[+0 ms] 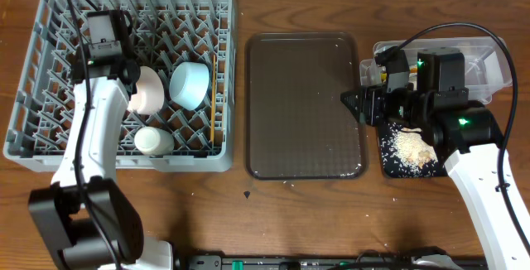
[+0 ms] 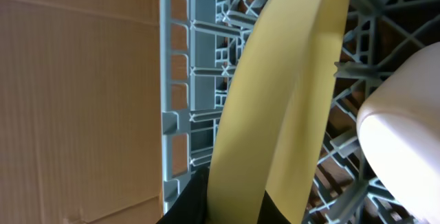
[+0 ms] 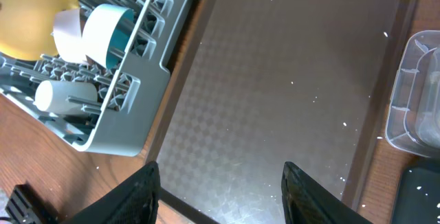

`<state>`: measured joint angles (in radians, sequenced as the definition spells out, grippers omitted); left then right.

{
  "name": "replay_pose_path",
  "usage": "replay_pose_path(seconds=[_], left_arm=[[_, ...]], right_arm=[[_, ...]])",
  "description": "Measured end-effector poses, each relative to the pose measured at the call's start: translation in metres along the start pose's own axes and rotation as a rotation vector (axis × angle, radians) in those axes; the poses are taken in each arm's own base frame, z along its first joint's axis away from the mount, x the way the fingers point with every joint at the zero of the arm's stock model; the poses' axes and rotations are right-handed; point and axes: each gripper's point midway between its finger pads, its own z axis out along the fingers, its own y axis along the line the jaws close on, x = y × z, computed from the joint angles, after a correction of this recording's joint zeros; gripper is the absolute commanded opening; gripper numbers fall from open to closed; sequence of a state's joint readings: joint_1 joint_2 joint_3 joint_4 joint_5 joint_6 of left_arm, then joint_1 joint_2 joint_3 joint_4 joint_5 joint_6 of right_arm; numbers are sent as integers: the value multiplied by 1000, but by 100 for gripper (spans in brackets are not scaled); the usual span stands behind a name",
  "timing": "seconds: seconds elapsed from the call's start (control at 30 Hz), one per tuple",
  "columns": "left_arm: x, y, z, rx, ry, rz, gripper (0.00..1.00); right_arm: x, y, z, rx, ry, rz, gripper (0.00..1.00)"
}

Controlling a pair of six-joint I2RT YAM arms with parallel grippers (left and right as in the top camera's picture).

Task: Sort waste into correct bins and load items into the dishwasher
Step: 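Carry the yellow plate with the left gripper into the rack, then set the yellow plate upright in the rack and open the left gripper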

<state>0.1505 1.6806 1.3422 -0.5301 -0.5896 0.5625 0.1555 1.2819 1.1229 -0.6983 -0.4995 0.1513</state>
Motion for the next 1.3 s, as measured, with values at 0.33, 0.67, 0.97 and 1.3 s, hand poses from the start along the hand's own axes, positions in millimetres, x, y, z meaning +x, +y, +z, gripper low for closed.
replay_pose_path(seconds=[0.33, 0.67, 0.97, 1.3], left_arm=[[-15, 15, -18, -16, -87, -121, 94], [-18, 29, -149, 207, -387, -396, 95], [15, -37, -242, 758, -461, -419, 95], [37, -61, -263, 917, -393, -399, 95]], right_arm=[[0, -3, 0, 15, -2, 6, 53], [-7, 7, -20, 19, -65, 0, 55], [-10, 54, -84, -37, -230, -101, 99], [-2, 65, -106, -46, -266, -126, 99]])
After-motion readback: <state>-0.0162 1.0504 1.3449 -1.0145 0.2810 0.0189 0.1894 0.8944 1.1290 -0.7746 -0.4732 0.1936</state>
